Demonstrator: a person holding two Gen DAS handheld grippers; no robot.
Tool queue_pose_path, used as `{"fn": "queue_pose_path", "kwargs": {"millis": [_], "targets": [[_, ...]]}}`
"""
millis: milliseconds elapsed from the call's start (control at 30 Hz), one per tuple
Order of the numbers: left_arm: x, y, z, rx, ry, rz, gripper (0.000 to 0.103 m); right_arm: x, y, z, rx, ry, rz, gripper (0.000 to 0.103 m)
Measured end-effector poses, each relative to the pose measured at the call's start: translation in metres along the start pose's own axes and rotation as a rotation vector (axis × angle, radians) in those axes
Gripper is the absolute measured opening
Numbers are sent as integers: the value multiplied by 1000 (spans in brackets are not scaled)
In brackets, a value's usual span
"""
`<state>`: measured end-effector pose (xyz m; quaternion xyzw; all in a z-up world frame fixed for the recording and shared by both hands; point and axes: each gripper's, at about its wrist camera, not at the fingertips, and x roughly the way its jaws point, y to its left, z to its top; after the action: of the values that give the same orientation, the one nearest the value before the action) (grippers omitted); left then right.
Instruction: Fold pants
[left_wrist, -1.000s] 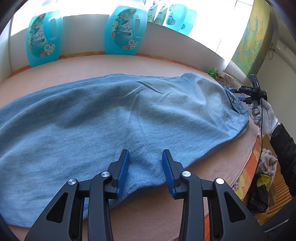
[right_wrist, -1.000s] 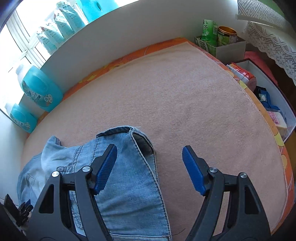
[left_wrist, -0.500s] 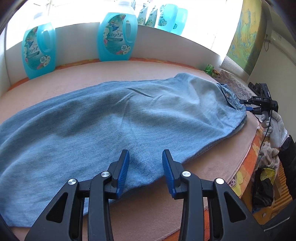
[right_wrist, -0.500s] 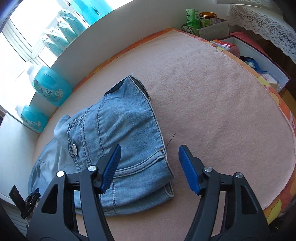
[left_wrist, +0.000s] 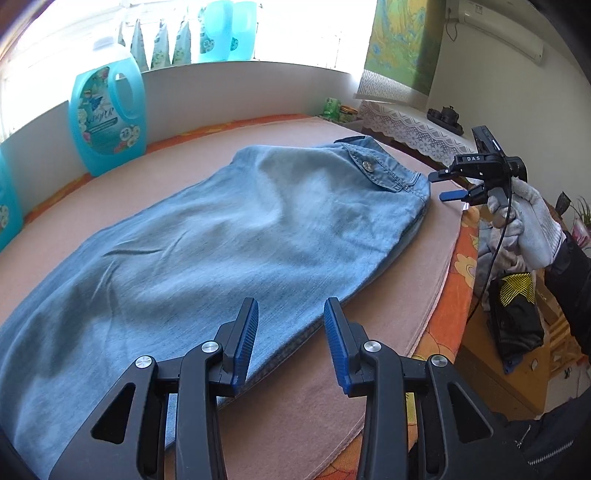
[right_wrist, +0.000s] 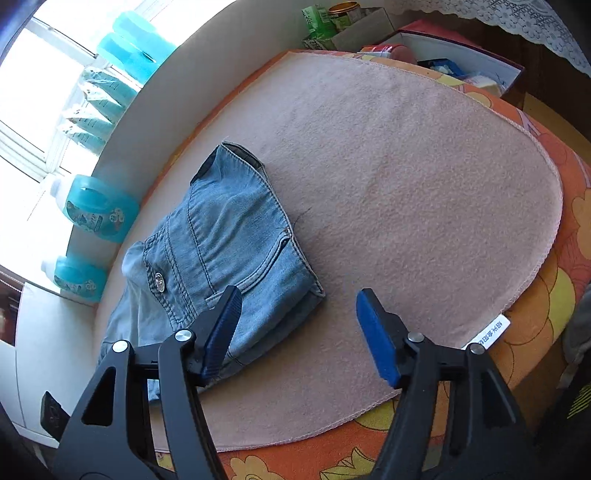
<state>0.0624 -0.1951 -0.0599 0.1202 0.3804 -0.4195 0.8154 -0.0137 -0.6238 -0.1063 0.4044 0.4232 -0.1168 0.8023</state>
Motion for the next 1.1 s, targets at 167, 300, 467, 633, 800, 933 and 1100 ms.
{"fn": "queue_pose_path", "kwargs": {"millis": [167,300,467,633,800,933,1100], "targets": [[9,0,0,2,15,0,36,3,1,-7,38,-32,50,68],[9,9,-2,-20,12,9,36,12,18,-13,2,-35,38,64],[12,20,-8,-57,17,3,36,25,27,-16,44,-67,49,34],[10,28,-14,-77,18,-2,36,12,56,-18,-44,-175,12,11],[2,33,-14,-96,1,-15,36,-52,103,-37,-280,-377,-126,6],[5,32,-15,-87,12,-37,36,-43,76,-57,-256,-300,-222,6],[10,31,-19,-85,39,-47,36,-18,50,-67,-227,-241,-296,6]]}}
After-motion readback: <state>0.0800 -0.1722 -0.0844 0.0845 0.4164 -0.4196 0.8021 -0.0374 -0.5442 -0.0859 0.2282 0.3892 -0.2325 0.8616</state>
